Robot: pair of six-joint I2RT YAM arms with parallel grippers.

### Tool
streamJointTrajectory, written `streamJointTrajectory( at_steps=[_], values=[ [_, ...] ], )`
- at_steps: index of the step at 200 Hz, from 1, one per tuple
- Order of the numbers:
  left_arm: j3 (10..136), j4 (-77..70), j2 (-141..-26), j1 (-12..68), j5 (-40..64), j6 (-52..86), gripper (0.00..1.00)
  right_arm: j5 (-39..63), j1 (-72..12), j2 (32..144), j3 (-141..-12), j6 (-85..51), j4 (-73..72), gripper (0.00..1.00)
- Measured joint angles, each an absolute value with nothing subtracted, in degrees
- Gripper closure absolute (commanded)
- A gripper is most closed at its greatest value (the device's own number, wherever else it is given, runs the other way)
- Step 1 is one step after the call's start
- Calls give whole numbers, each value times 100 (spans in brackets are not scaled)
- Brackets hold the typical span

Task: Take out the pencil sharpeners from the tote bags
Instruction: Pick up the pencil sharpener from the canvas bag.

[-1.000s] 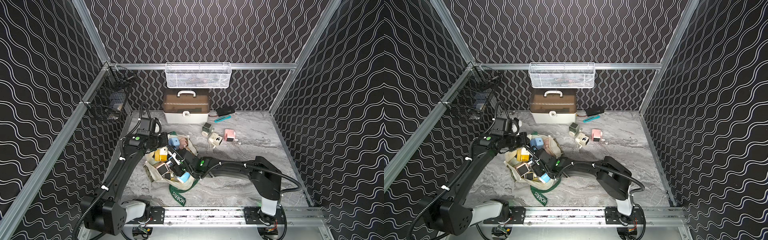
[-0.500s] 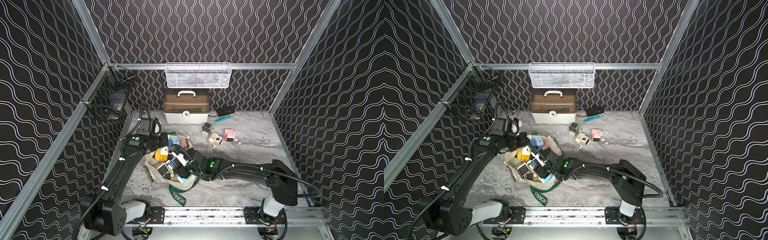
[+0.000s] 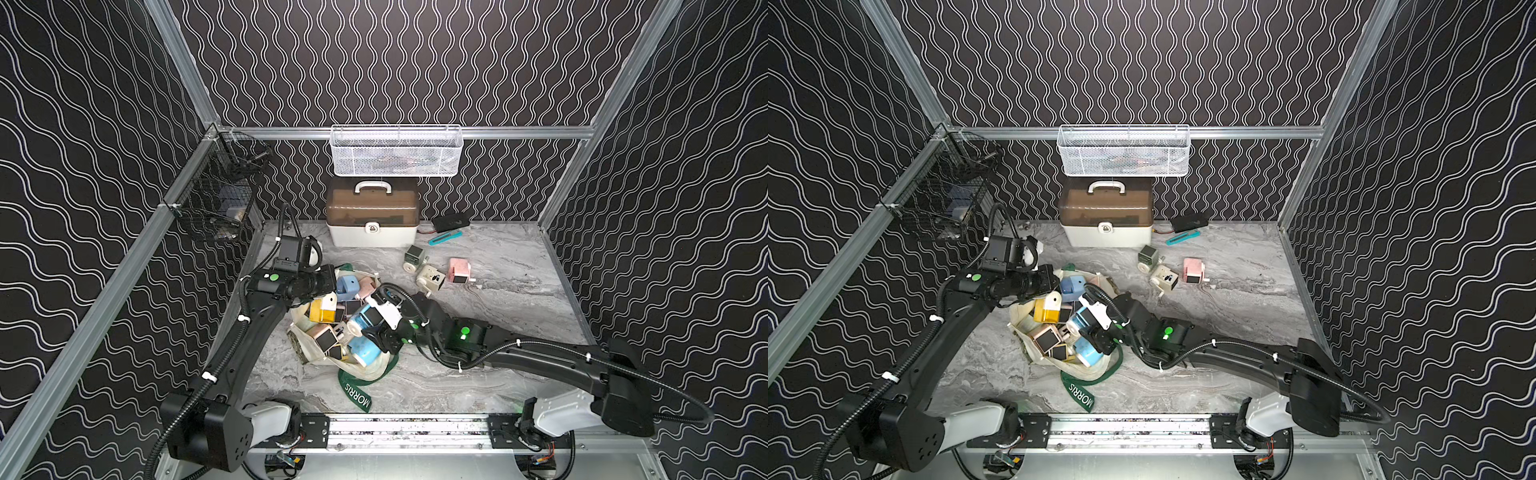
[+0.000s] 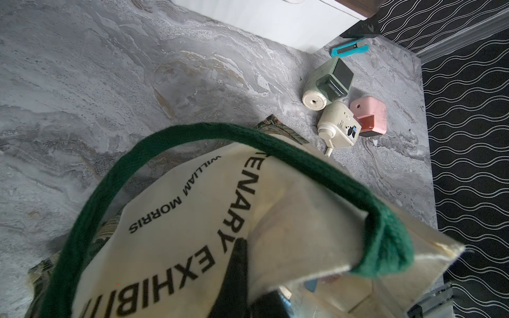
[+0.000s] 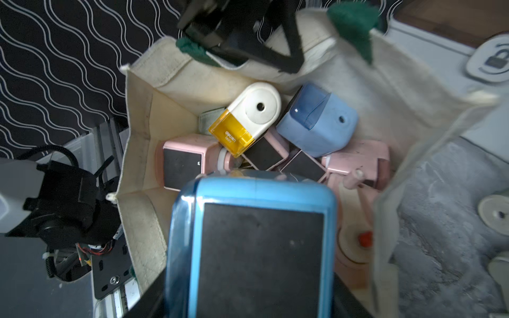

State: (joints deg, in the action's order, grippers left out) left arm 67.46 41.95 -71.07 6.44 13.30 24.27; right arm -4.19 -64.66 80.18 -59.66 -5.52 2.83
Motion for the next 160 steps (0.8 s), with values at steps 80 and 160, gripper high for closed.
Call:
streamJointTrajectory(
  at_steps=[80, 160],
  values=[
    [6735, 4195, -7107, 639, 1520, 2425, 100, -722, -5256, 7063, -5186, -1317, -237, 55],
    [6716, 4119, -7107, 652, 1887, 2425, 100, -432, -4241, 6895, -4788, -2115, -670, 57]
  ],
)
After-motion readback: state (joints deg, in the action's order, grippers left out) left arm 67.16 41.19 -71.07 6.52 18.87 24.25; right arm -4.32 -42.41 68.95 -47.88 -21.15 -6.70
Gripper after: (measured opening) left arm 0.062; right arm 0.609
